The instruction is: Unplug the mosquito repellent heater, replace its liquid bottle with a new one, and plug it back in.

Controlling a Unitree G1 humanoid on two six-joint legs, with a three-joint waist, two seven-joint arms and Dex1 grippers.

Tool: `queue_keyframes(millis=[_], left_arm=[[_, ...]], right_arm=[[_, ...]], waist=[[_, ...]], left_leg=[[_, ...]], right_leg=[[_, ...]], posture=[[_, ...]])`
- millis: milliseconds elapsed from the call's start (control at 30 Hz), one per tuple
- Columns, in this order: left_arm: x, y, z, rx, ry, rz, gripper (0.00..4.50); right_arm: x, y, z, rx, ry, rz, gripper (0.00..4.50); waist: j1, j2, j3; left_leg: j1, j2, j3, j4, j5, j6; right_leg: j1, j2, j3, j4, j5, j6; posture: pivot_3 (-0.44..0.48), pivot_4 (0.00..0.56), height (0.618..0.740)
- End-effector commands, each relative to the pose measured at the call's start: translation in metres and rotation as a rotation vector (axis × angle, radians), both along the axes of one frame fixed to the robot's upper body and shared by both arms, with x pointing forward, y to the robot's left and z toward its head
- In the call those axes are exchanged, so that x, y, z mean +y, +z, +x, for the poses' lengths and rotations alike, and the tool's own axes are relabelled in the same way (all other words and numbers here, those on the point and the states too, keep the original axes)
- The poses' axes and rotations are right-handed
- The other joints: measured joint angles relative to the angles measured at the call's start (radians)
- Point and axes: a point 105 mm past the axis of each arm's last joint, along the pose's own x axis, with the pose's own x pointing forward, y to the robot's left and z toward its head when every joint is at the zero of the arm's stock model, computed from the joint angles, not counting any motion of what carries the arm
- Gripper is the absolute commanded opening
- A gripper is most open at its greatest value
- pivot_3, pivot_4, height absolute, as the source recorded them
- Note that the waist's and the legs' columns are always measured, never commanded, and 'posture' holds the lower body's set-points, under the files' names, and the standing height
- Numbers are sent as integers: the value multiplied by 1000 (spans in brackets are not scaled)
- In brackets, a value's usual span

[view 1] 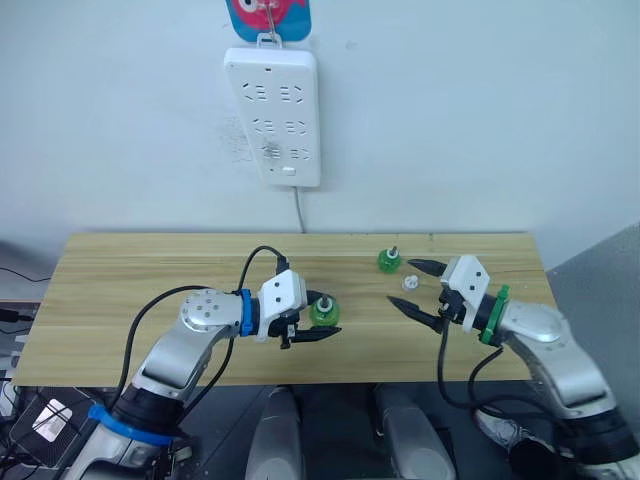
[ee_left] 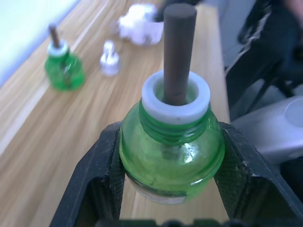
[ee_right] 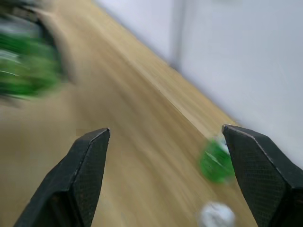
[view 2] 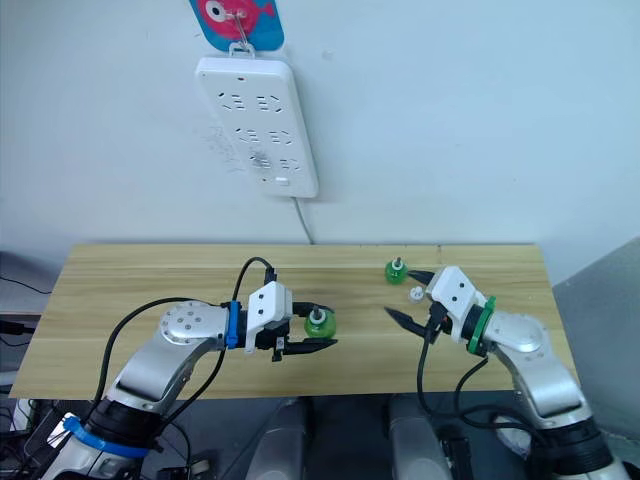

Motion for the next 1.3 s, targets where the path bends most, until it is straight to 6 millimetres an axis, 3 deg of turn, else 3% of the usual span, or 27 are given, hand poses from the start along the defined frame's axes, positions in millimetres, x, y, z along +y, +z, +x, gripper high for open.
queue_keyframes(millis=[33, 200, 433, 533, 767, 800, 1067, 1233, 1267, 1300], left_arm=[[-12, 8, -2, -25, -93, -30, 2230], [-20, 17, 5, -51, -118, -49, 2230], [-25, 26, 4, -81, -140, -70, 2230], [-23, 25, 4, -91, -145, -59, 2230], [-24, 25, 4, -113, -151, -66, 2230], [-25, 26, 4, -116, -152, -69, 2230], [-24, 29, -4, -84, -157, -108, 2230], [-23, 36, 1, -110, -102, -164, 2230], [-23, 36, 2, -120, -102, -157, 2941], [-23, 35, 2, -127, -102, -152, 3213]], right_arm=[[33, 16, -24, 50, 149, 12, 3954], [52, 20, -24, 69, 180, 36, 3954], [63, 15, -19, 47, 184, 49, 3954], [65, 15, -17, 34, 184, 65, 3351], [68, 11, -15, 2, 187, 49, 896], [68, 11, -15, -8, 188, 40, 792], [67, 17, -12, -90, 192, 34, 792], [61, 25, -13, -108, 191, 60, 792], [59, 26, -13, -111, 190, 65, 792], [57, 27, -13, -115, 189, 69, 792]], waist=[[0, 0, -1], [2, -1, -2], [2, -1, -2], [2, -1, -3], [2, -1, -11], [2, -1, -13], [2, -1, -27], [3, -2, -41], [4, -2, -47], [4, -2, -52]], left_leg=[[0, 0, 0, 0, 0, 0], [-1, -1, -1, 1, 0, 0], [-2, 0, -1, 1, 0, 0], [-2, 0, -1, 1, 0, 0], [-2, 0, -1, 1, 2, -3], [-2, 0, -1, 1, 2, -3], [-2, 0, -1, 0, 2, -3], [-2, 0, -1, 0, 2, -3], [-2, 0, -1, 0, 2, -3], [-2, 0, -1, 0, 2, -3]], right_leg=[[0, 0, -1, 0, 0, 0], [0, -1, -1, -2, 0, 0], [0, -1, -2, -2, 0, 0], [0, -1, -2, -2, 0, 0], [0, -1, -2, -2, 0, 0], [0, -1, -2, -2, 0, 0], [0, -1, -2, -2, 0, 0], [0, -1, -2, -2, 0, 0], [0, -1, -2, -3, 0, 0], [0, -1, -2, -3, 0, 0]], posture=[[-21, 280, 740], [-19, 267, 740], [-11, 252, 740], [-6, 248, 740], [1, 231, 740], [1, 230, 740], [8, 213, 740], [11, 191, 740], [11, 185, 740], [7, 180, 740]])
